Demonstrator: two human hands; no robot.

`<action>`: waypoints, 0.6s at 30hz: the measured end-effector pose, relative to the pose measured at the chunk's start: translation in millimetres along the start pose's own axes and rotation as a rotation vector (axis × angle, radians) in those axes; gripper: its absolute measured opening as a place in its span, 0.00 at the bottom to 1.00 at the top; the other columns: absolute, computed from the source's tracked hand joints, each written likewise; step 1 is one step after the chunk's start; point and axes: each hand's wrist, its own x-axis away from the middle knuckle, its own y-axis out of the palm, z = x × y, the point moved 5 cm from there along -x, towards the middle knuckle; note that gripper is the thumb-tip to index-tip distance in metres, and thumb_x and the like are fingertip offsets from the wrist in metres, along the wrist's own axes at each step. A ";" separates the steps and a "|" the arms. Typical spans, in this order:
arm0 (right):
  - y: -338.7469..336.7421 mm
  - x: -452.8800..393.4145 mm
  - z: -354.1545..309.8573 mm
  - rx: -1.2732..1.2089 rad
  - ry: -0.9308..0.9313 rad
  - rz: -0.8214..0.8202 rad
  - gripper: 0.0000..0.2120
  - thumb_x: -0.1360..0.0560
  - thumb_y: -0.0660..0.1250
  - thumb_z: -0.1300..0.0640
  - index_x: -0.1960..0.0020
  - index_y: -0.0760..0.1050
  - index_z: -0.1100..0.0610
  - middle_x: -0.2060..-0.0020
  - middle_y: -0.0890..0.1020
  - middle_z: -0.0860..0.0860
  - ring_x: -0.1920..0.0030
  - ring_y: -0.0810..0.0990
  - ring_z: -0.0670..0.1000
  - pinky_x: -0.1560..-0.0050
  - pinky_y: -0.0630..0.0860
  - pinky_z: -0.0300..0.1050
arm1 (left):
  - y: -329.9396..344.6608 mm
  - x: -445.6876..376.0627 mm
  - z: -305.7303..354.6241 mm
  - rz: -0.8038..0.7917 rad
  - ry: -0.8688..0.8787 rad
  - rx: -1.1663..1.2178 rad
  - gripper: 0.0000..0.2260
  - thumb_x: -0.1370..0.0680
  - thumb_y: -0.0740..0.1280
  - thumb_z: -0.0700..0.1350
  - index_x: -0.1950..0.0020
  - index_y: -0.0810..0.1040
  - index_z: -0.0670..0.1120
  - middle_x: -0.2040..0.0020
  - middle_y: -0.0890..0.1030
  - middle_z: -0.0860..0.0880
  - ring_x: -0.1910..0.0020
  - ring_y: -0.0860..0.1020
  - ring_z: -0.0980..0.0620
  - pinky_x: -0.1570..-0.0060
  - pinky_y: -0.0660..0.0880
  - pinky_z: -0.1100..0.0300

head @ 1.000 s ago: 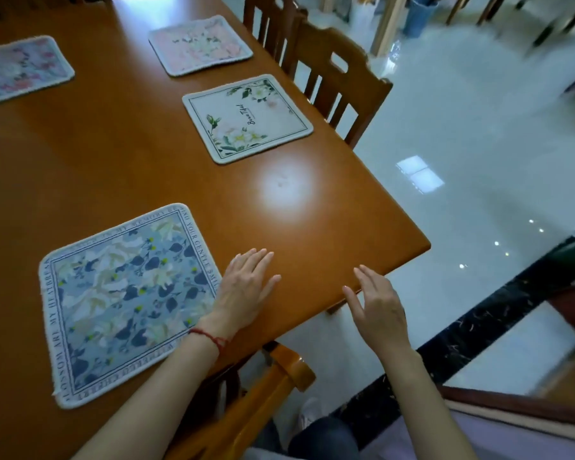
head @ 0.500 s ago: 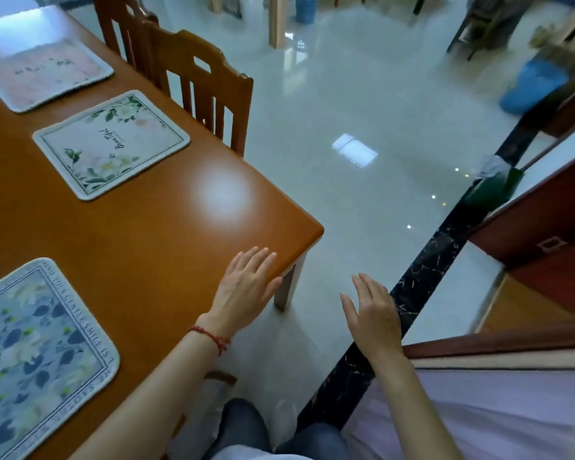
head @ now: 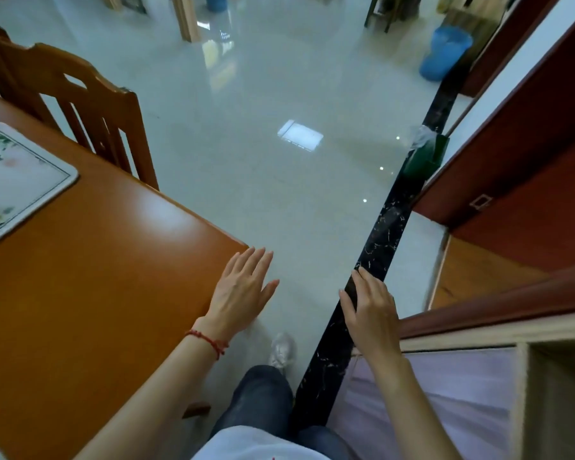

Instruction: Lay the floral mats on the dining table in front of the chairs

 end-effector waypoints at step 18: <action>3.7 -211.0 69.7 -0.016 0.093 0.012 0.25 0.25 0.54 0.48 0.39 0.74 0.64 0.42 0.79 0.59 0.40 0.77 0.59 0.41 0.72 0.51 | -7.9 -228.1 -6.6 -0.009 -0.010 0.067 0.30 0.20 0.43 0.57 0.36 0.73 0.38 0.38 0.77 0.39 0.38 0.74 0.39 0.40 0.70 0.44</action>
